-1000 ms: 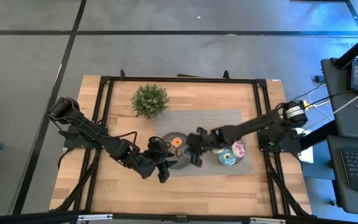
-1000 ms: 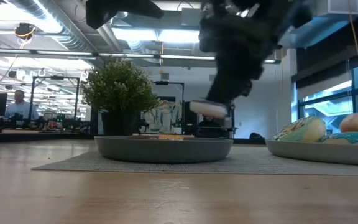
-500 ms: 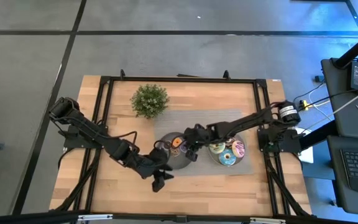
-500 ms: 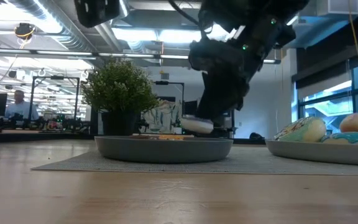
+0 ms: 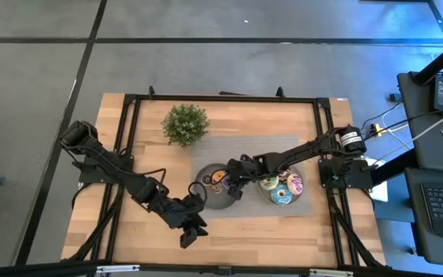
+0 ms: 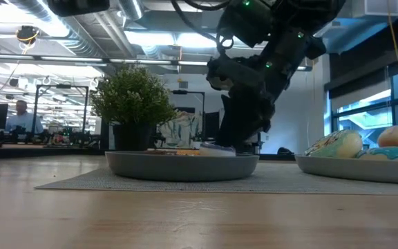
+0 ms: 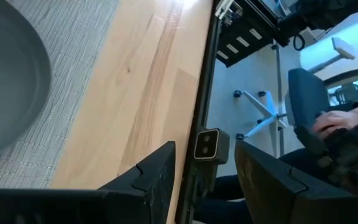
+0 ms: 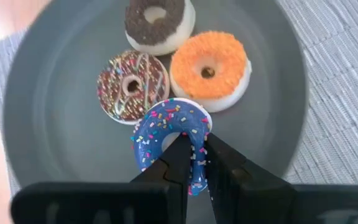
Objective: Pick & Place donuts
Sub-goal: Put the small blue donut on the dark gray plate
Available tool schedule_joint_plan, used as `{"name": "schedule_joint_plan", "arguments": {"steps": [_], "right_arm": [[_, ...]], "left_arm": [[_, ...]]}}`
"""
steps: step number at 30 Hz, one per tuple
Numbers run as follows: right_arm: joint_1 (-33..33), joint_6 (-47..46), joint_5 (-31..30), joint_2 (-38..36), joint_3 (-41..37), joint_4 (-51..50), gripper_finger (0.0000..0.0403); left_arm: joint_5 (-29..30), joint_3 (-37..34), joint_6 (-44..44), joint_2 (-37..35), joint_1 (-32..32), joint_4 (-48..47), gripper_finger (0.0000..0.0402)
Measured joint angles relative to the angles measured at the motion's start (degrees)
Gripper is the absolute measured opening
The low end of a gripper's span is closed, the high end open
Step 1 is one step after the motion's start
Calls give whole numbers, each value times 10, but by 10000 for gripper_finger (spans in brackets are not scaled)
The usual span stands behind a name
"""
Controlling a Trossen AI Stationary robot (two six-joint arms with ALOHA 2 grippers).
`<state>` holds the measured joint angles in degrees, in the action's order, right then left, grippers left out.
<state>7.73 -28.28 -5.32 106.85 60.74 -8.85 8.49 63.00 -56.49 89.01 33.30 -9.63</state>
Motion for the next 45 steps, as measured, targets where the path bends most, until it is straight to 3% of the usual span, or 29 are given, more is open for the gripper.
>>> {"name": "schedule_joint_plan", "arguments": {"steps": [16, 32, 45], "right_arm": [[4, 21, 10, 1, 0, 4, 49], [4, 15, 9, 1, 0, 3, 123], [4, 7, 10, -17, 0, -24, 131]], "left_arm": [[10, 0, 0, 0, 2, 6, 162], [10, 0, 0, 0, 1, 6, 162], [9, 0, -4, 0, 1, 4, 162]]}}
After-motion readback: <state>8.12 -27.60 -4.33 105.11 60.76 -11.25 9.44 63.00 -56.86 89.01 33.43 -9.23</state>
